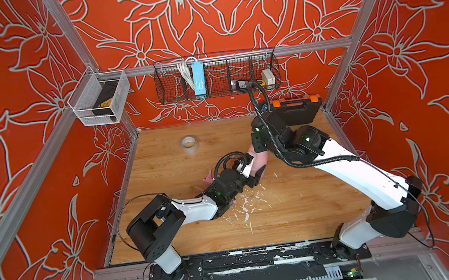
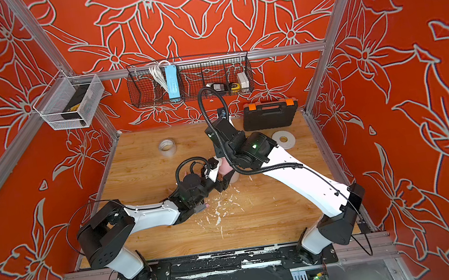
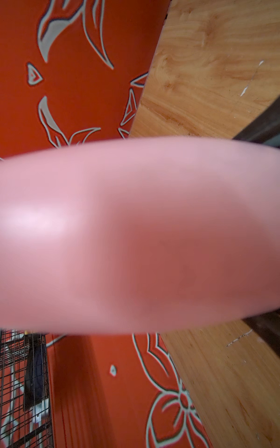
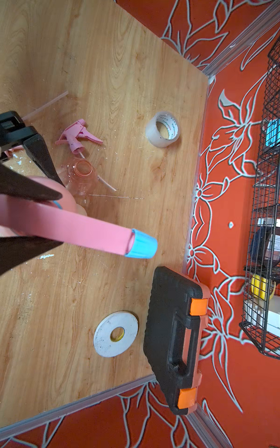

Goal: Attach spray nozzles to spray bottles
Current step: Screw the spray nozzle on the spray bottle.

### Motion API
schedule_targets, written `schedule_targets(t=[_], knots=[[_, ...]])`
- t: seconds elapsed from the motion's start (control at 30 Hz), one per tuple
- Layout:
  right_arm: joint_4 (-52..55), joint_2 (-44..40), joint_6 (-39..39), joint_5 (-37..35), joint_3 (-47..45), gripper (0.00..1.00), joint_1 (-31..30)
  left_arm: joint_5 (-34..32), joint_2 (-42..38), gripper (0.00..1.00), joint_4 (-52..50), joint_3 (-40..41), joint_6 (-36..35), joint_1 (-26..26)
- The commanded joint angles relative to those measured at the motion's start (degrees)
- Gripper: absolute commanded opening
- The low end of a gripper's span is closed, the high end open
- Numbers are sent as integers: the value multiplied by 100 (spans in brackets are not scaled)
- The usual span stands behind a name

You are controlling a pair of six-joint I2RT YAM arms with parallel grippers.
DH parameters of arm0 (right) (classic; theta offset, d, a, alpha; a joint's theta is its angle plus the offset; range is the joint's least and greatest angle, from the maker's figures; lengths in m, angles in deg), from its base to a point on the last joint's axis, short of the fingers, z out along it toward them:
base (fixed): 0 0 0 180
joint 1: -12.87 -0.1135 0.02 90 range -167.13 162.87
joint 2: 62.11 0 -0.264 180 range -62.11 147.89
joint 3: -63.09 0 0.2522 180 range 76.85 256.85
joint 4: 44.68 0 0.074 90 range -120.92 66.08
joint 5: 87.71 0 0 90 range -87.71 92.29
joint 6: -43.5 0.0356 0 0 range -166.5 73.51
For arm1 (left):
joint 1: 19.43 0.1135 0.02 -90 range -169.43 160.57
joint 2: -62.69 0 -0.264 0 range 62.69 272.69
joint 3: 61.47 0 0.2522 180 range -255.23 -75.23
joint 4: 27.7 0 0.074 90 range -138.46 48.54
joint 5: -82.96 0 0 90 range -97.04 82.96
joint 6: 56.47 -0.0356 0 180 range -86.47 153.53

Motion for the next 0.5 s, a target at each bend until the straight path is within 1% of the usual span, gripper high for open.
schedule_targets(t=[0.0,0.13,0.3,0.47], knots=[[806,-28,-151,244,47,21,-83,-200,-127,35,971,-97,-17,58],[641,-179,-436,329,31,28,-83,-155,-66,35,962,-39,-22,56],[328,-400,-633,401,-108,31,-83,-108,-24,35,955,1,-39,57],[240,-470,-716,482,-102,34,-83,-90,-9,35,891,-29,-99,56]])
